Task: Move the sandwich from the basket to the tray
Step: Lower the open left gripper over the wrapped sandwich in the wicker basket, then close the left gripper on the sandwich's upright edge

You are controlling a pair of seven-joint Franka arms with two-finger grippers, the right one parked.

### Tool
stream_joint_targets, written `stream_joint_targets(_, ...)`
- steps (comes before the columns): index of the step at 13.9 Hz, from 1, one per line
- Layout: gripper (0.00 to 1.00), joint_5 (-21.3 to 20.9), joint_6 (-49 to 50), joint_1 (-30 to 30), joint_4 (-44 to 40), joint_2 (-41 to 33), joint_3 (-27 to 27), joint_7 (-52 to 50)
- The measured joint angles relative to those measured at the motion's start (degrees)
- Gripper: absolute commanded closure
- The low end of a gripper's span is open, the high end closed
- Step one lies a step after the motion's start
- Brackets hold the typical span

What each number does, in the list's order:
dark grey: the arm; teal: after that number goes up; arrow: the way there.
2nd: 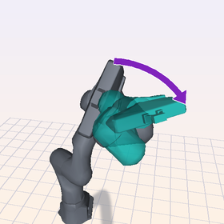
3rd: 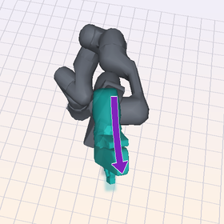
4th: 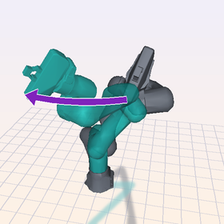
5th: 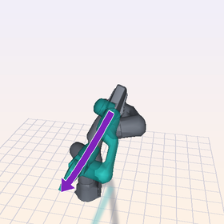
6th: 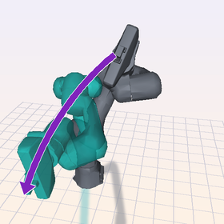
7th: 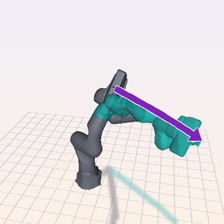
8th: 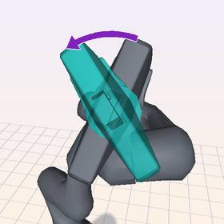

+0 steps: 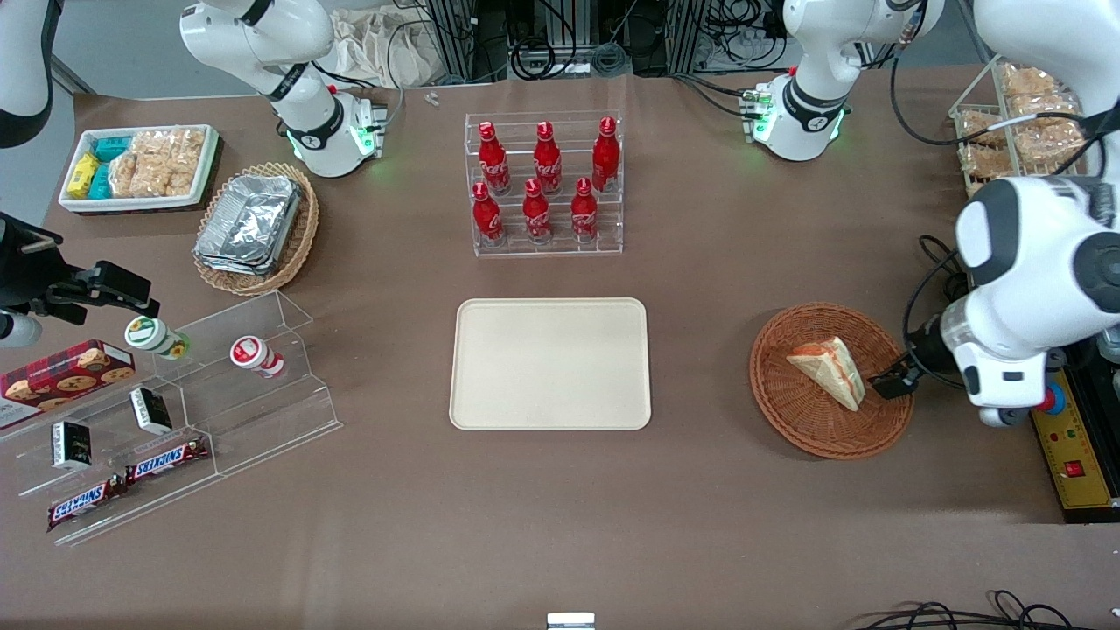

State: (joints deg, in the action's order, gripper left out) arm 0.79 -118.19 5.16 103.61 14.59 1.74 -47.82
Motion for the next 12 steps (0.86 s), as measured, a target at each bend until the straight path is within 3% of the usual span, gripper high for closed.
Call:
stream_joint_targets(5, 0.0, 0.0, -15.5, 1.4, 13.1, -0.8, -0.1, -3.5)
stream_joint_targets(12, 0.0, -0.6, -23.0, 2.4, 21.3, -0.9, 0.0, -4.5)
